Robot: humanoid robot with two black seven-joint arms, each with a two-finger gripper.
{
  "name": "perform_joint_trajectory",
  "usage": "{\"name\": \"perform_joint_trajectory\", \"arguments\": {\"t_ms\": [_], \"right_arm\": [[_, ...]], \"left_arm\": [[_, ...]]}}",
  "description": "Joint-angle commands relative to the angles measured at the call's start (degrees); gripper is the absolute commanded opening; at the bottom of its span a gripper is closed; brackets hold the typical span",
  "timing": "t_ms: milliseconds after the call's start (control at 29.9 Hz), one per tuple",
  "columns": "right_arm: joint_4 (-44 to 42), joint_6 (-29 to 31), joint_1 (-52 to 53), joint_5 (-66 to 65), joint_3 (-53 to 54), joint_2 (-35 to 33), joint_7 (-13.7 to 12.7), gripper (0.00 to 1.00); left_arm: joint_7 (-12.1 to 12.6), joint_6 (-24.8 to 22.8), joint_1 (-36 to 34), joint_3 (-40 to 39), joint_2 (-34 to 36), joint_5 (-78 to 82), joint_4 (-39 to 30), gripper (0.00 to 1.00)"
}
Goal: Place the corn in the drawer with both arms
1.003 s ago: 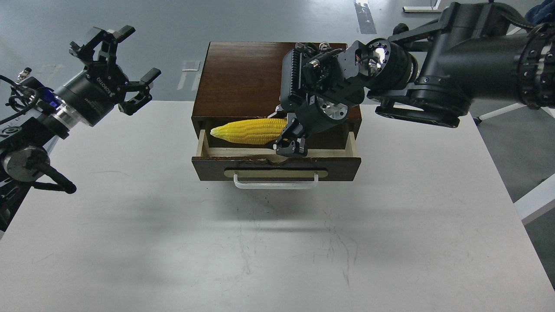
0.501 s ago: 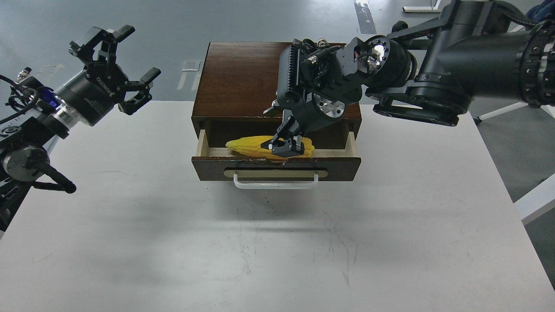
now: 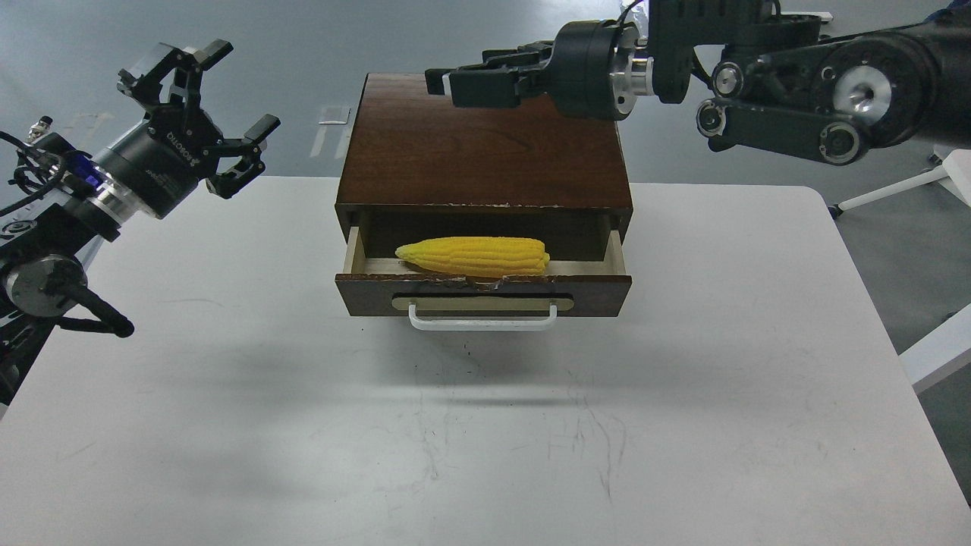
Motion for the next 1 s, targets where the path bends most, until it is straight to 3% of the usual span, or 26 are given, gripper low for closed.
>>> {"name": "perform_joint_trajectory", "arguments": {"t_ms": [0, 167, 434, 969], "right_arm": [[-0.04, 0.0, -9.04, 11.35, 8.47, -6.33, 0.0, 0.96], [-0.56, 0.17, -27.99, 18.2, 26.9, -13.63, 0.0, 0.96], [-0.83, 3.42, -50.7, 27.52, 50.4, -14.7, 0.0, 0.96], [-1.09, 4.83, -59.51, 30.43, 52.44, -12.24, 0.0, 1.0]], "left_arm": [[-0.07, 0.0, 0.08, 0.01, 0.0, 0.0, 0.0, 0.98], [-0.07, 0.0, 0.17, 0.01, -0.36, 0.0, 0.09, 0.98], [-0.07, 0.0, 2.1, -1.3, -0.44, -0.09, 0.09, 0.98], [-0.07, 0.0, 5.53, -3.15, -2.29, -0.09, 0.09, 0.98]]}}
